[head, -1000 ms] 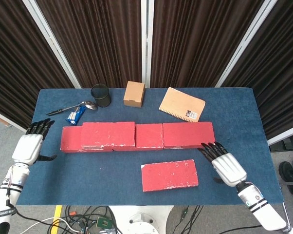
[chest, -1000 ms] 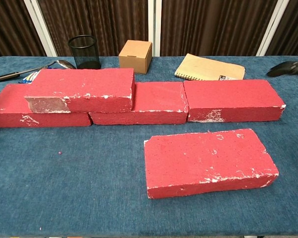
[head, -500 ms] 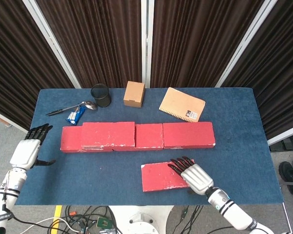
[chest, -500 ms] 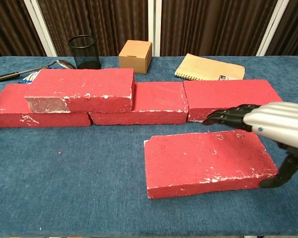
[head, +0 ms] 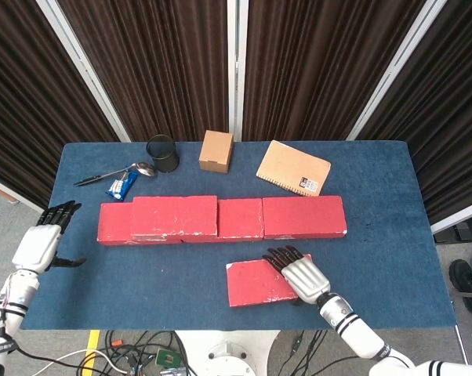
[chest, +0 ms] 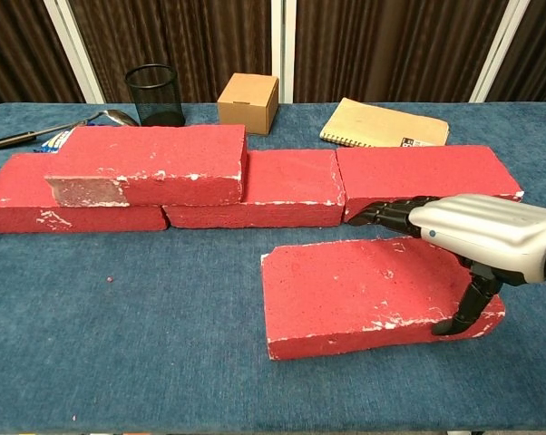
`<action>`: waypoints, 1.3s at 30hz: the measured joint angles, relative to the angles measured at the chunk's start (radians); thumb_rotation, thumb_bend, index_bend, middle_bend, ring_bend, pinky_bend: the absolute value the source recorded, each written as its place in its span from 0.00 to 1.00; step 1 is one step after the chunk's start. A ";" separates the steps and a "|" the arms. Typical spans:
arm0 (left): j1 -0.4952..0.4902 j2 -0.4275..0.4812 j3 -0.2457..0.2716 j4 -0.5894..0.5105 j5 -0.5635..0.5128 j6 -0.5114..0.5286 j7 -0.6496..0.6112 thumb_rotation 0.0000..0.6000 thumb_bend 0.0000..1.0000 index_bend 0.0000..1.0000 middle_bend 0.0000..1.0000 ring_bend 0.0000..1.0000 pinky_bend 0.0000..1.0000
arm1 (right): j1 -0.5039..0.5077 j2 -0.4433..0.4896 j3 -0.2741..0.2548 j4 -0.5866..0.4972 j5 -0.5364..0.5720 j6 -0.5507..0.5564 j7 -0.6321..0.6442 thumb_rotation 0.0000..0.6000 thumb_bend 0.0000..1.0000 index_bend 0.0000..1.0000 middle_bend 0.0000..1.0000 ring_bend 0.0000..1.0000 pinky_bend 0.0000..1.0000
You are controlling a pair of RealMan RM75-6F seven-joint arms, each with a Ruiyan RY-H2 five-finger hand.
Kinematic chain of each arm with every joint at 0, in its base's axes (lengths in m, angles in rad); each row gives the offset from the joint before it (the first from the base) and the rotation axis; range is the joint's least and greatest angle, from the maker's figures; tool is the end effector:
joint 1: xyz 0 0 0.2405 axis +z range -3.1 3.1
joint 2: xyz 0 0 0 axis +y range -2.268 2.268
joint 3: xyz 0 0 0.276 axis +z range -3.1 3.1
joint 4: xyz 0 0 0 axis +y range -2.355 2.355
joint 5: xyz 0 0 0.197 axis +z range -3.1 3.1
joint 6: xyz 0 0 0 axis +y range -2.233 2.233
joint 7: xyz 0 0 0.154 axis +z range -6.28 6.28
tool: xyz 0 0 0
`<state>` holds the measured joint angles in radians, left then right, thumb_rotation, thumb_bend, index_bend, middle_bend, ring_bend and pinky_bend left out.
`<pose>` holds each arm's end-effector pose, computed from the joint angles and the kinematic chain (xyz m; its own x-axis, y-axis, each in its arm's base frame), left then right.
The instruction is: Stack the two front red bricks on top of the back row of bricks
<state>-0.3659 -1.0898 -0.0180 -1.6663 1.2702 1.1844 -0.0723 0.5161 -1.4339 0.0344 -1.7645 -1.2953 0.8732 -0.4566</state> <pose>-0.3031 0.2670 0.1500 0.2859 0.2346 0.9291 0.9573 -0.0258 -0.2881 -0.1895 -0.2498 -0.0151 0.5214 -0.4508 0.7245 -0.8220 -0.4931 0.2848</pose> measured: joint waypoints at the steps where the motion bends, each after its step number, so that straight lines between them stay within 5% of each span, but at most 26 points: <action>1: 0.001 0.000 -0.002 0.003 0.000 -0.003 -0.003 1.00 0.00 0.00 0.00 0.00 0.00 | 0.005 -0.003 0.002 0.002 0.012 -0.006 0.002 1.00 0.00 0.00 0.00 0.00 0.00; 24: 0.025 0.003 -0.026 0.038 0.012 -0.037 -0.035 1.00 0.00 0.00 0.00 0.00 0.00 | 0.078 -0.072 0.002 0.074 0.120 -0.049 0.085 1.00 0.00 0.00 0.00 0.00 0.00; 39: 0.029 0.003 -0.034 0.040 0.016 -0.054 -0.035 1.00 0.00 0.00 0.00 0.00 0.00 | 0.076 -0.091 -0.009 0.101 0.084 -0.009 0.141 1.00 0.00 0.00 0.20 0.12 0.00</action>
<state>-0.3365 -1.0866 -0.0518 -1.6262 1.2859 1.1302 -0.1072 0.5925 -1.5248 0.0253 -1.6636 -1.2117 0.8642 -0.3157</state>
